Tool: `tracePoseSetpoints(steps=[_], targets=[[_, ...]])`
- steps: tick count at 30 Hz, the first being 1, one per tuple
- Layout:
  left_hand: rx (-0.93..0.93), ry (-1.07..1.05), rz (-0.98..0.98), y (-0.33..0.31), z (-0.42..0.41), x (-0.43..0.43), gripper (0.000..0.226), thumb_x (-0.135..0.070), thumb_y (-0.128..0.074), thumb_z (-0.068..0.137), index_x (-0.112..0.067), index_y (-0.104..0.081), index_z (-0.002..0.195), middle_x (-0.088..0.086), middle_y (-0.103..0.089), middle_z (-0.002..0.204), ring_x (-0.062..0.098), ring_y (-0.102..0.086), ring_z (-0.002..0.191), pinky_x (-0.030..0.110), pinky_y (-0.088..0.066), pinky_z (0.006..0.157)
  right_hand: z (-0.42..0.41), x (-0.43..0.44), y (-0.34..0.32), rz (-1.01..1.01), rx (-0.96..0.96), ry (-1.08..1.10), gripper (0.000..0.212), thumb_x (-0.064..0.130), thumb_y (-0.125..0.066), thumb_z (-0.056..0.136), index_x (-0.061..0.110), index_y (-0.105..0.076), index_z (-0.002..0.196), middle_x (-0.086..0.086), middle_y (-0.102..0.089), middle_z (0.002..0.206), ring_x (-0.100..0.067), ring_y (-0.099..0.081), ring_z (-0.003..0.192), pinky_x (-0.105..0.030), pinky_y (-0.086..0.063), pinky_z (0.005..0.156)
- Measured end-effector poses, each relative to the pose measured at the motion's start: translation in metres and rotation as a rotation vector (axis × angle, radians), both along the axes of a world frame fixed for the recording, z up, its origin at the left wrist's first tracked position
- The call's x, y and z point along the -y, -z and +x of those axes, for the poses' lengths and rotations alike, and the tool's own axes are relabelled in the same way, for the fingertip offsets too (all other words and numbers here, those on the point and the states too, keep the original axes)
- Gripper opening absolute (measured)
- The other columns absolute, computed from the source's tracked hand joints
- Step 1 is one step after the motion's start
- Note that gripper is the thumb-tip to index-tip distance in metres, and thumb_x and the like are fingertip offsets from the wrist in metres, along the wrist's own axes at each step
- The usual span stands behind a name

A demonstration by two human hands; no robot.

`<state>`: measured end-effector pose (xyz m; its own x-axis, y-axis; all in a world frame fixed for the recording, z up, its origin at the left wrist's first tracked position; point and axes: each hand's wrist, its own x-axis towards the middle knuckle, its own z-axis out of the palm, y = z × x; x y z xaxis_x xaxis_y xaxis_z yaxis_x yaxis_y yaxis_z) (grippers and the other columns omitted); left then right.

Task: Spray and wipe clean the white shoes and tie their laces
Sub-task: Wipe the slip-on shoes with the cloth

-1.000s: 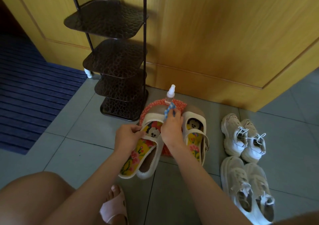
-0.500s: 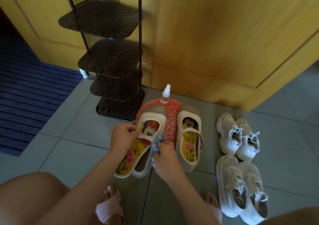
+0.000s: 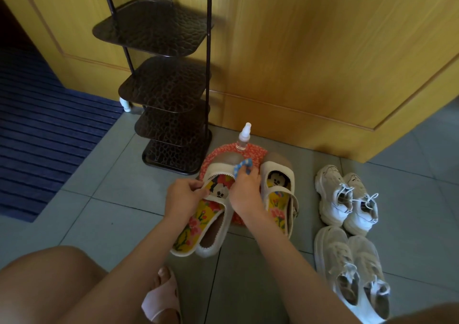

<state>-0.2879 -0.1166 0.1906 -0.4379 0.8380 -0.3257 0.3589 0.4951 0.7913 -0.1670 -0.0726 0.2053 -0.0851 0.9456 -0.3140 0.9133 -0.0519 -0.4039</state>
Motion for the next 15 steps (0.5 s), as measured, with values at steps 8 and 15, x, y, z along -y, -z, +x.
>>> tracePoseSetpoints(steps=[8, 15], targets=[[-0.024, 0.008, 0.007, -0.002, 0.002, 0.001, 0.024, -0.017, -0.067, 0.084, -0.011, -0.070, 0.107, 0.003, -0.069, 0.100, 0.013, -0.058, 0.084, 0.026, -0.045, 0.077, 0.016, 0.005, 0.011, -0.031, -0.197, 0.039, 0.027, 0.005, -0.040, 0.094, 0.003, -0.048, 0.120, -0.016, -0.043, 0.123, -0.032, -0.048, 0.106, -0.042, -0.045, 0.093], [-0.041, 0.009, 0.030, -0.004, 0.003, 0.002, 0.024, -0.018, -0.066, 0.085, -0.010, -0.070, 0.106, 0.002, -0.069, 0.098, 0.009, -0.055, 0.080, 0.025, -0.042, 0.074, -0.012, -0.023, -0.018, 0.173, 0.195, -0.253, 0.041, 0.003, -0.040, 0.094, 0.001, -0.039, 0.135, -0.020, -0.031, 0.141, -0.034, -0.027, 0.128, -0.039, -0.025, 0.109]])
